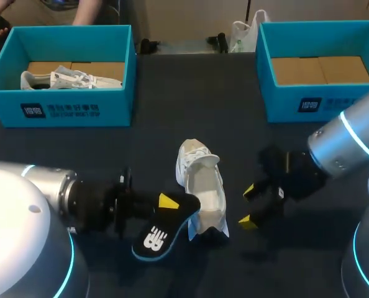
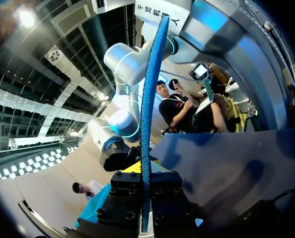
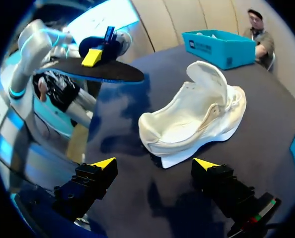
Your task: Take the shoe out of the shoebox, open the shoe tongue, remove and reinsert the insole, then place the shoe into the shoebox
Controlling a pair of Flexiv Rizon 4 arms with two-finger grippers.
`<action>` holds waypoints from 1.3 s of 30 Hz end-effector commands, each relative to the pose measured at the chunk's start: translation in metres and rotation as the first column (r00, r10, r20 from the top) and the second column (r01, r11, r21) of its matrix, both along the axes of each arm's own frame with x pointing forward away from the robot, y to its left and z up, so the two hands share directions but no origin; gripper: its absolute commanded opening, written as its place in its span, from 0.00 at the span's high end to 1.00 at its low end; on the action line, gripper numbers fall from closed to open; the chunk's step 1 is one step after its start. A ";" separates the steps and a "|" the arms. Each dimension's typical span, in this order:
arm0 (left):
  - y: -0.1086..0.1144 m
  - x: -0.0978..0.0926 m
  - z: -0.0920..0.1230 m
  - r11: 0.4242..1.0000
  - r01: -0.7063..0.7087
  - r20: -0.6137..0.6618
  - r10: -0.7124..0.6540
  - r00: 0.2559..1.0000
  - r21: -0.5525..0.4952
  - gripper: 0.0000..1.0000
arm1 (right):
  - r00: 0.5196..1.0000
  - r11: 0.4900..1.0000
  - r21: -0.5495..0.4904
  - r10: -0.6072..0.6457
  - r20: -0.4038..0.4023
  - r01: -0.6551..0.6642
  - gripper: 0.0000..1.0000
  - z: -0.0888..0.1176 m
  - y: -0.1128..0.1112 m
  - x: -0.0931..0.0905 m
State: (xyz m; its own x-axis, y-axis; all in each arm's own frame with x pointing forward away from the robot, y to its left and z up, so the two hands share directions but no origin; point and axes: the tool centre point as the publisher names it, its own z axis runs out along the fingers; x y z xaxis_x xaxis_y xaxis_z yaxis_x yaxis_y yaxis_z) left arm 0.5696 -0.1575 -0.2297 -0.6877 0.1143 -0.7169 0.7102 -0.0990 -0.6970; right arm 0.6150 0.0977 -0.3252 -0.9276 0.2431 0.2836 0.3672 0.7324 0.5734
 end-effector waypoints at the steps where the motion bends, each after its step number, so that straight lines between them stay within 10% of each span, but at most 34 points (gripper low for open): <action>1: -0.005 -0.003 -0.005 1.000 -0.024 -0.046 0.024 0.999 0.000 1.00 | 0.995 0.983 -0.176 0.064 0.072 -0.051 0.00 -0.001 0.010 0.014; 39: -0.022 0.005 -0.013 0.996 -0.060 -0.051 0.056 0.997 -0.071 1.00 | 0.964 0.935 -0.340 0.176 0.198 -0.100 0.00 -0.035 0.007 0.048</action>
